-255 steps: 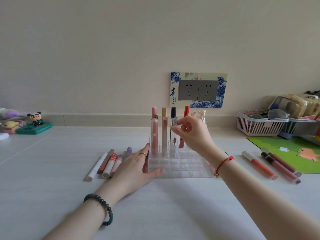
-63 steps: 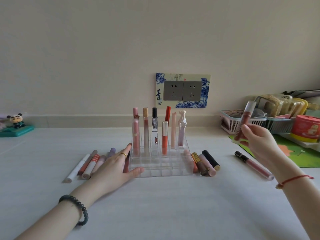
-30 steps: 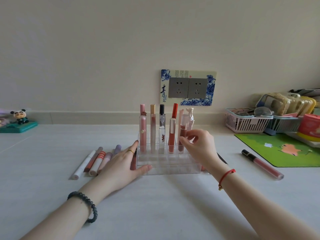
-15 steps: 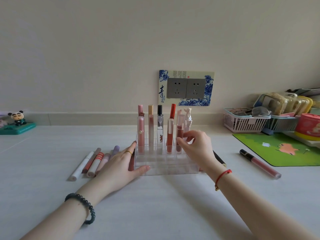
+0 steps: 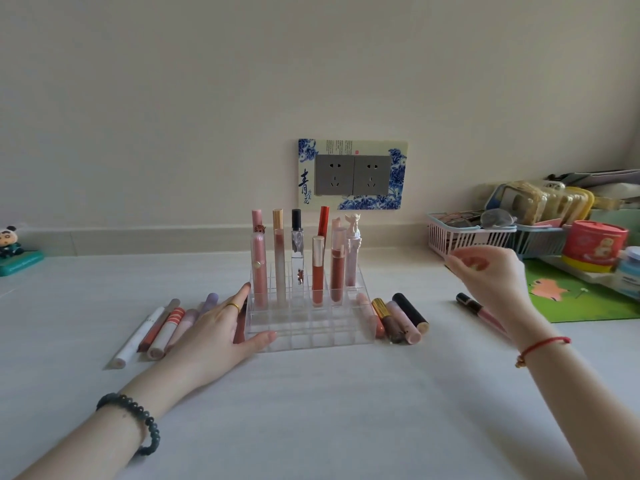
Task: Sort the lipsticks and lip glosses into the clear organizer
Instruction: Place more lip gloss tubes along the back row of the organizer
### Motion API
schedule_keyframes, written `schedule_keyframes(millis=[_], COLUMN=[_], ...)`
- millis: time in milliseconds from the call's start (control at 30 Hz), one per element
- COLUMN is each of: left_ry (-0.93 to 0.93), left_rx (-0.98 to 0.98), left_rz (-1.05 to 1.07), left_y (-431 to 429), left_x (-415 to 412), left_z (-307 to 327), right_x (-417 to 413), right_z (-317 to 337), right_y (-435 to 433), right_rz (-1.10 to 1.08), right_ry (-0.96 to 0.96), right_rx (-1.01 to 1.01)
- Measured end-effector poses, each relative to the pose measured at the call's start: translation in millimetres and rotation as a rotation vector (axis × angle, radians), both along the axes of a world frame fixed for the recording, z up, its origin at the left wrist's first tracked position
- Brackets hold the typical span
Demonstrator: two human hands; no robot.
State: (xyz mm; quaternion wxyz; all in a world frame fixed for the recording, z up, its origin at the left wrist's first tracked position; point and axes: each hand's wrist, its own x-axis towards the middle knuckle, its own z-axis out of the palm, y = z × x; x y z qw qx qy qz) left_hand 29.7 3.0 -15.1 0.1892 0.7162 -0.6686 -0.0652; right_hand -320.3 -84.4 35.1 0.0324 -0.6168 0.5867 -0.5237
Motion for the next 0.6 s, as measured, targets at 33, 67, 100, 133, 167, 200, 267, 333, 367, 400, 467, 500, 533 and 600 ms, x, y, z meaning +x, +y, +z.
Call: schedule_keyframes(millis=[33, 67, 100, 133, 167, 200, 267, 333, 367, 400, 467, 500, 533, 600], left_ry=[-0.001, 0.0, 0.001, -0.002, -0.006, -0.008, -0.005, 0.006, 0.008, 0.012, 0.018, 0.017, 0.013, 0.005], left_rx=[-0.001, -0.005, -0.009, -0.012, -0.012, -0.01, -0.002, 0.0, -0.001, -0.001, -0.002, -0.001, 0.001, 0.006], left_rz=[0.0, 0.001, 0.003, 0.006, 0.008, 0.006, -0.003, -0.003, -0.001, -0.002, -0.01, -0.011, -0.009, -0.005], left_y=[0.0, -0.2, -0.1, 0.0, 0.5, 0.6, 1.6, 3.5, 4.3, 5.0, 6.3, 6.7, 6.9, 6.8], left_x=[0.4, 0.9, 0.9, 0.8, 0.5, 0.1, -1.1, -2.6, -3.1, -3.6, -4.5, -4.8, -5.1, -5.1], left_z=[-0.3, -0.7, -1.0, -1.0, -1.1, -0.9, 0.1, 1.7, 2.4, 2.7, 3.2, 3.2, 3.6, 3.9], right_x=[-10.8, -20.4, -28.6, -35.2, -40.0, -43.4, -45.9, -45.8, -45.5, -44.9, -44.0, -43.6, -43.2, -41.3], right_z=[-4.2, -7.8, -10.7, -13.0, -14.8, -16.4, -19.4, -22.1, -23.0, -23.7, -24.6, -24.9, -25.1, -24.3], right_y=[-2.3, -4.6, -6.8, -8.6, -9.5, -10.1, -9.7, -9.0, -8.8, -8.5, -8.4, -8.9, -9.1, -8.0], right_rz=[-0.036, -0.074, -0.109, -0.138, -0.162, -0.182, -0.196, -0.179, -0.175, -0.177, -0.19, -0.199, -0.208, -0.216], right_ry=[0.039, 0.085, 0.131, 0.172, 0.209, 0.242, 0.286, 0.319, 0.335, 0.345, 0.346, 0.337, 0.334, 0.348], right_rx=[0.076, 0.154, 0.229, 0.3, 0.37, 0.441, 0.562, 0.638, 0.669, 0.697, 0.732, 0.74, 0.744, 0.74])
